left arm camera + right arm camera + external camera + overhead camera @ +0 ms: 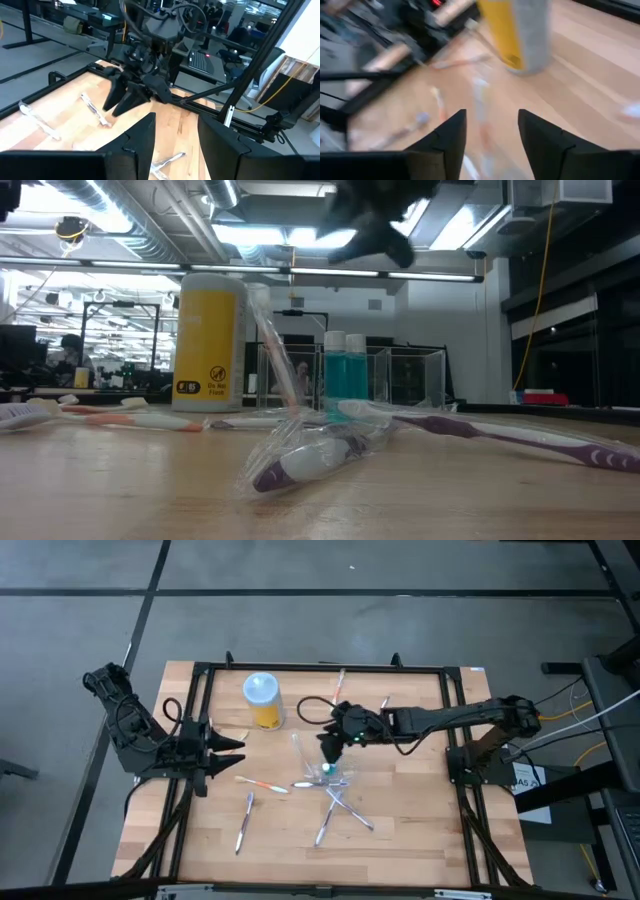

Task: Pick & Place toothbrushing station
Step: Put the white and orange toothbrush into the left compartment of the transparent organizer

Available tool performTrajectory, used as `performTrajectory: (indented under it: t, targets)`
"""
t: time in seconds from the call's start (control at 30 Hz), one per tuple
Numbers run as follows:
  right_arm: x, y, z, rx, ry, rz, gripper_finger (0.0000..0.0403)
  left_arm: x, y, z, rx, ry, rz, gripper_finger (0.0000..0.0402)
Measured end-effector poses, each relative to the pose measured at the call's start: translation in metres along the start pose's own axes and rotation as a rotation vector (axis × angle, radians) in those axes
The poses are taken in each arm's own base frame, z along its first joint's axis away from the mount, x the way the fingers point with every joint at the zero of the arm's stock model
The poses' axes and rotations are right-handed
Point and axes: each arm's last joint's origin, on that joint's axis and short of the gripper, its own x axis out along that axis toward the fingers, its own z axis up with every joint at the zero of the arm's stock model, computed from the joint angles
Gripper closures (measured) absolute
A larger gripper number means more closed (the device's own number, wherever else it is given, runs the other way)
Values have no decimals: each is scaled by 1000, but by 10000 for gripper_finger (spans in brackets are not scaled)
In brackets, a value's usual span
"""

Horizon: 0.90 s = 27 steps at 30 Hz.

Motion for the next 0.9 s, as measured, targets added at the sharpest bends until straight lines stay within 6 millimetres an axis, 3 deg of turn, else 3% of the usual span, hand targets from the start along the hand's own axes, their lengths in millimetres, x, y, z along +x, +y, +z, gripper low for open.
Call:
performTrajectory:
  t: [0.23, 0.47, 0.67, 0.9]
  targets:
    - [-38, -18, -5, -30, 119, -155, 264, -5, 2, -6, 23, -8, 64, 258]
    - [-42, -43, 15, 107, 76, -206, 273, -7, 4, -9, 29, -9, 92, 258]
    - [-23, -103, 53, 325, 68, -216, 273, -7, 4, -9, 36, -16, 99, 258]
    - [0, -182, 70, 419, 166, -243, 284, -7, 4, -8, 20, -21, 98, 258]
